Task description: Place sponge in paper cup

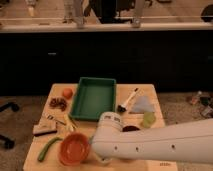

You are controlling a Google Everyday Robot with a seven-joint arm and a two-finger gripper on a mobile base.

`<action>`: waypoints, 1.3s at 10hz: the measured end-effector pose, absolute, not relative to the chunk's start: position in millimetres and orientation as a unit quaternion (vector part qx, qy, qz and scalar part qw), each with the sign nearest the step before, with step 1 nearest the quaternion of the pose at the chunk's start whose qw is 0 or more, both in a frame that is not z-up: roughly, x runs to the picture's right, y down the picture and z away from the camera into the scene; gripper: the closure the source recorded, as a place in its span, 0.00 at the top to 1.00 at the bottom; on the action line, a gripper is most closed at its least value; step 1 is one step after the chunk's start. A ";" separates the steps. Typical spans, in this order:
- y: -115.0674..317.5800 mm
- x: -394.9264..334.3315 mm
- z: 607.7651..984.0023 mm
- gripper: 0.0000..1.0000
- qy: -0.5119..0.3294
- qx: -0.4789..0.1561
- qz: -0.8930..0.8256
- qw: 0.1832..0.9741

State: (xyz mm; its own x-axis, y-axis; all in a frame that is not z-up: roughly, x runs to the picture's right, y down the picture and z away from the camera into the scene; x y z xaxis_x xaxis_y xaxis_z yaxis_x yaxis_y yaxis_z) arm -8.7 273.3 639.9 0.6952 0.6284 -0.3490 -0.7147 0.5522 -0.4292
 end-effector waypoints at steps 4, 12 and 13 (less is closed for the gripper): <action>275.4 1.6 640.3 0.13 0.094 -0.276 0.378 0.879; 297.4 8.0 637.3 0.13 0.126 -0.282 0.355 0.882; 300.0 6.9 637.7 0.13 0.129 -0.284 0.352 0.883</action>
